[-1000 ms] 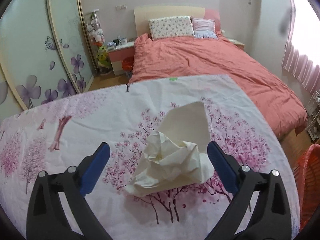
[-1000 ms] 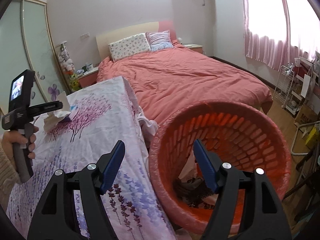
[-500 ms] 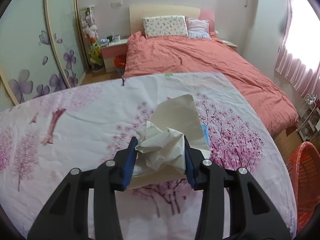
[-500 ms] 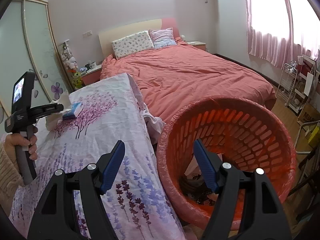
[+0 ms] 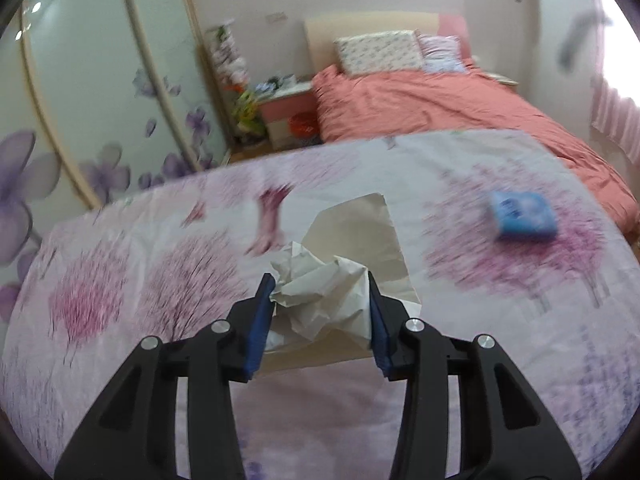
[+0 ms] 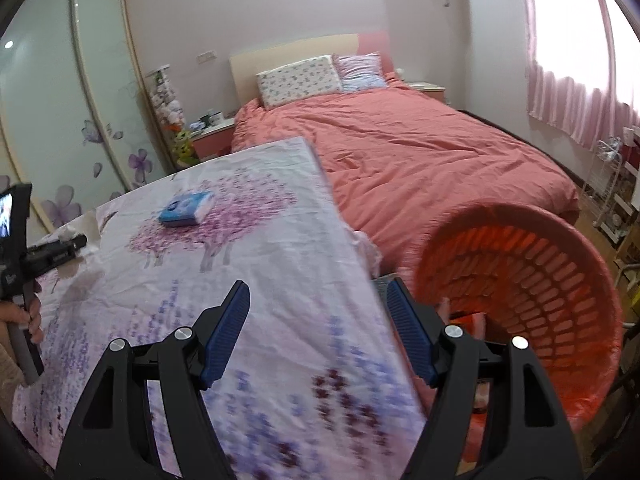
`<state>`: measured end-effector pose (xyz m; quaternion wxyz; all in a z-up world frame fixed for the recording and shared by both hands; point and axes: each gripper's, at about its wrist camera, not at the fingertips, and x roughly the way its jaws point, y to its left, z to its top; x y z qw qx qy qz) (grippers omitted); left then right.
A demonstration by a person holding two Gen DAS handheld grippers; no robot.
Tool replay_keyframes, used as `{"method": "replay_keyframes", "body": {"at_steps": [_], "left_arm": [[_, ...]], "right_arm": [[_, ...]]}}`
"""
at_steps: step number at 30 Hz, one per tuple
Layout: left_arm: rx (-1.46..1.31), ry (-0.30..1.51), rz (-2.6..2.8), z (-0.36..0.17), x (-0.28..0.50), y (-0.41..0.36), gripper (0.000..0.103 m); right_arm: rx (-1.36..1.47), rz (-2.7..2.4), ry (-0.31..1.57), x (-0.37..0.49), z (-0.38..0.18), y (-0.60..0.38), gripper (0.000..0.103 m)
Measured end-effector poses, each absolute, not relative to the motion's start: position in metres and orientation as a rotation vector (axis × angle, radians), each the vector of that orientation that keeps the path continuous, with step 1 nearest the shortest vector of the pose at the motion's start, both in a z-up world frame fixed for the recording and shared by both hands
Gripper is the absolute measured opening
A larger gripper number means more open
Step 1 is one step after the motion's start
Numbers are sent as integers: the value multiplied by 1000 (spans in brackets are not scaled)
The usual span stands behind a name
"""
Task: Collect trash
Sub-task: 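Grasp the blue Vinda tissue pack with the right tool while the left tool holds the tissue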
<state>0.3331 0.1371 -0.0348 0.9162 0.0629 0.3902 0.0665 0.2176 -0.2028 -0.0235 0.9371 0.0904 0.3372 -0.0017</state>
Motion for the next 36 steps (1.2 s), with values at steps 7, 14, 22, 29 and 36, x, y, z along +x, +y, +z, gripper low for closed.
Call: {"method": "replay_keyframes", "body": {"at_steps": [7,14,22,29,36], "left_arm": [[74,862,162,-56,342,158,44],[21,902,143,-61,347,168,44],[5,909,135,-61,347,169,45],[0,912,133,-63,349,171,45],[7,913,138,-64,350,172,46]], "right_arm": [[194,110,713,266,-21,-158,71],[228,190,775,350,-31,-123,70],[273,257,861,427,-41,-94,70],[257,263,906,443,-46,-89,70],[260,243,964,444,-53,-89,71]]}}
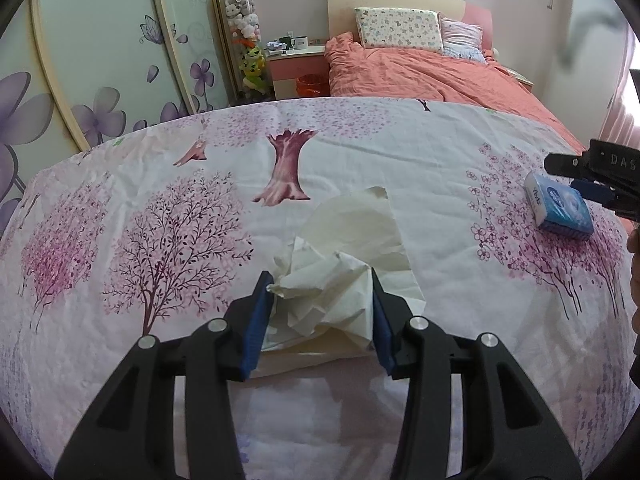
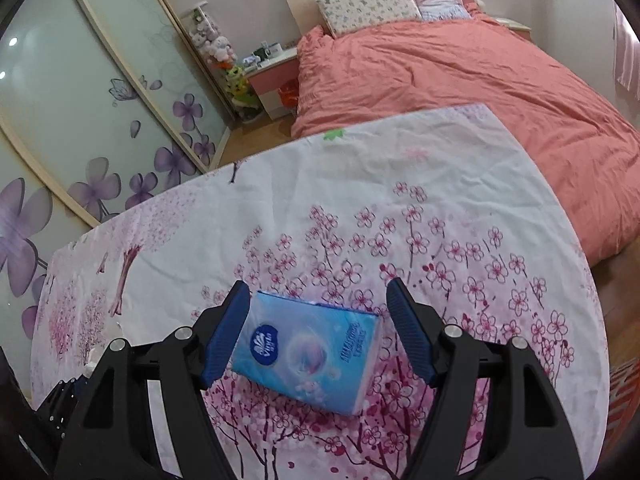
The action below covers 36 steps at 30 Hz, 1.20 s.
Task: Collect trash
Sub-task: 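Grasp the blue Vinda tissue pack with the right tool while the left tool holds the tissue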
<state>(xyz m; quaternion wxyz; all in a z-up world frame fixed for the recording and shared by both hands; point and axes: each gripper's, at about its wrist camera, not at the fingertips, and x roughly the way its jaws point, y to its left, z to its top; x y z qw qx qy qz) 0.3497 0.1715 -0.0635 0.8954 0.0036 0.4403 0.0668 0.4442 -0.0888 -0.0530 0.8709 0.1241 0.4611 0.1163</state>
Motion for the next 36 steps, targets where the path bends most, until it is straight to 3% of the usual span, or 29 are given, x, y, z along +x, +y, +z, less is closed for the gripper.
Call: {"method": "replay_keyframes", "body": {"at_steps": [15,23,31,36], "left_arm": [[43,912,158,-64,350,166,46],[52,912,162,-63,350,164,46],[52,912,163,-63,350,164,46],[52,912,163,-63,350,164,46]], "right_arm": [[226,416,1067,403,-53,-82,71],[137,287,904,413,-43,-74,78],[285,441,1021,417,-55,-80,78],[164,350,936,394,-48,-82,78]]}}
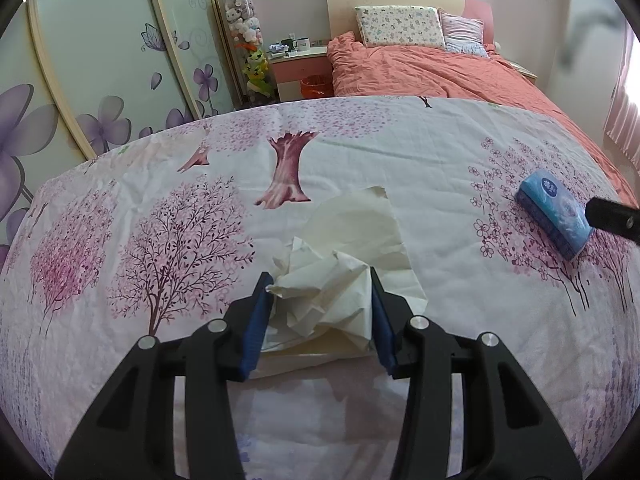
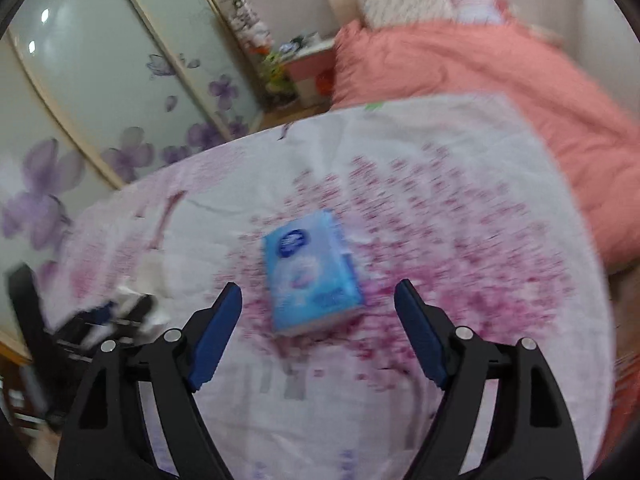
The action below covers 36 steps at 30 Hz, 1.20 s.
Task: Collect trash
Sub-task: 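Grasp the blue Vinda tissue pack with the right tool while the left tool holds the tissue, then carry the tissue and tissue pack over the orange basket and open both tools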
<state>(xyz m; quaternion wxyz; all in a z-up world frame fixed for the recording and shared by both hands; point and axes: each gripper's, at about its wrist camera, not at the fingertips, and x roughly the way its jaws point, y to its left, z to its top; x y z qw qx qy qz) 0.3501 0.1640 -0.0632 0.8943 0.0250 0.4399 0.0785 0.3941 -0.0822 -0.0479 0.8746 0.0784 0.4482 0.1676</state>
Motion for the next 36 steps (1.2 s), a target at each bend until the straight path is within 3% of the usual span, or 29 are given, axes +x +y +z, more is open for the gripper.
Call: {"method": "replay_keyframes", "body": {"at_steps": [8,12,13,28,36], "left_arm": [[53,912,163,-63,350,163,46],[52,912,163,-63,350,163,46],[52,912,163,-63,350,163,46],[-7,850,74,-45,326,161,42],[64,782,-2,-17,288,113,41]], "right_arm": [[-43,300,879,392,-58,-44,78],[-111,260,896,397,-66,-35,56],[-103,264,893,396,-65,-38,54],[90,214,837,300,-33,-119,52],[128,145,727,248,-2,-157,52]]}}
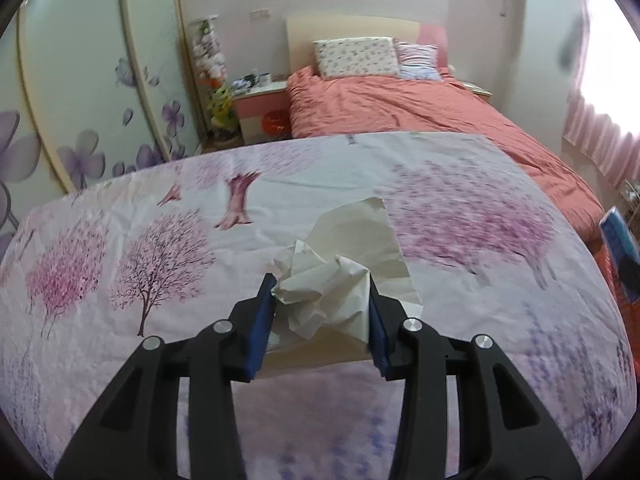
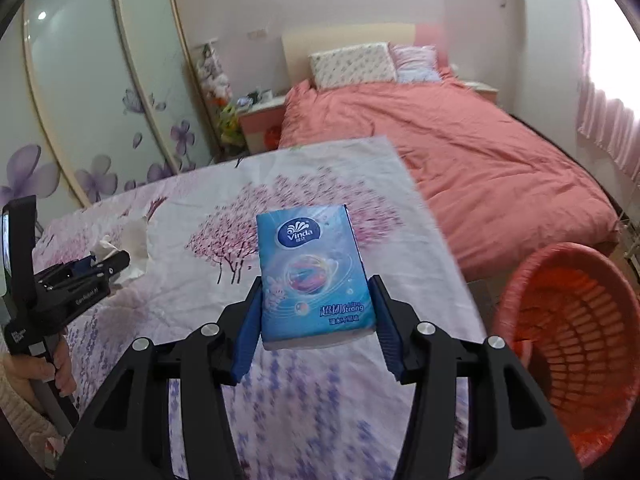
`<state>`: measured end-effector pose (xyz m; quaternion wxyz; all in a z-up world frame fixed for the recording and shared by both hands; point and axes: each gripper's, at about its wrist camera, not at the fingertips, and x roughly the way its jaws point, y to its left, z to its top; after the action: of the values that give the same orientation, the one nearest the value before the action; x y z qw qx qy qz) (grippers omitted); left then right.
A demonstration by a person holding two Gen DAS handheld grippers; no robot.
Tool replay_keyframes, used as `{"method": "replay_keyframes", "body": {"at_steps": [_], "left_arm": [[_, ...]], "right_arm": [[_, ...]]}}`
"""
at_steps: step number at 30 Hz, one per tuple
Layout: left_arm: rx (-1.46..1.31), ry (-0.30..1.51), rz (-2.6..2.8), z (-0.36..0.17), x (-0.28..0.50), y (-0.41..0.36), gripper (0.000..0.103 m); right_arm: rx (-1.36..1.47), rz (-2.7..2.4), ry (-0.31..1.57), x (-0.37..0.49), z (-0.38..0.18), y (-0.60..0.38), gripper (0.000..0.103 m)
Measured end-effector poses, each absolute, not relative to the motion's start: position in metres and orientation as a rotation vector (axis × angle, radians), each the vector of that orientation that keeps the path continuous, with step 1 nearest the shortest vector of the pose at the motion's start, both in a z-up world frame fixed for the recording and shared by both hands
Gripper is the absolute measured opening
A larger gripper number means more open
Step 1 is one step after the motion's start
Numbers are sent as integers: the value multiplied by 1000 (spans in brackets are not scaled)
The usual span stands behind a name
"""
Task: Collect trash
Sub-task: 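Carry the tissue and tissue pack over the orange basket and open both tools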
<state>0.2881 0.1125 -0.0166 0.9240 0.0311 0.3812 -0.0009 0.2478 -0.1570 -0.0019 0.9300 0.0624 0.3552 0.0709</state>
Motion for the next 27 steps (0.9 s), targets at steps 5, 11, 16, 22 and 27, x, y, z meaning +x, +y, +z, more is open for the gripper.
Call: {"method": "replay_keyframes", "body": {"at_steps": [5,11,16,22,27], "left_arm": [[67,740,-61,6,273,81,41],[93,685,-155,34,251,27,41],[103,660,-239,50,233,-19,41],[88,634,-378,66,212,-73,41],[91,621,-484,72,198,-118,41]], "right_arm": [[131,109,673,221,13,-178,52],[161,32,605,196,28,-210,52],[182,-38,548,175,39,-237,52],[205,-109,498,153,45,-267,52],[245,-166,478,142,42,-293,52]]}}
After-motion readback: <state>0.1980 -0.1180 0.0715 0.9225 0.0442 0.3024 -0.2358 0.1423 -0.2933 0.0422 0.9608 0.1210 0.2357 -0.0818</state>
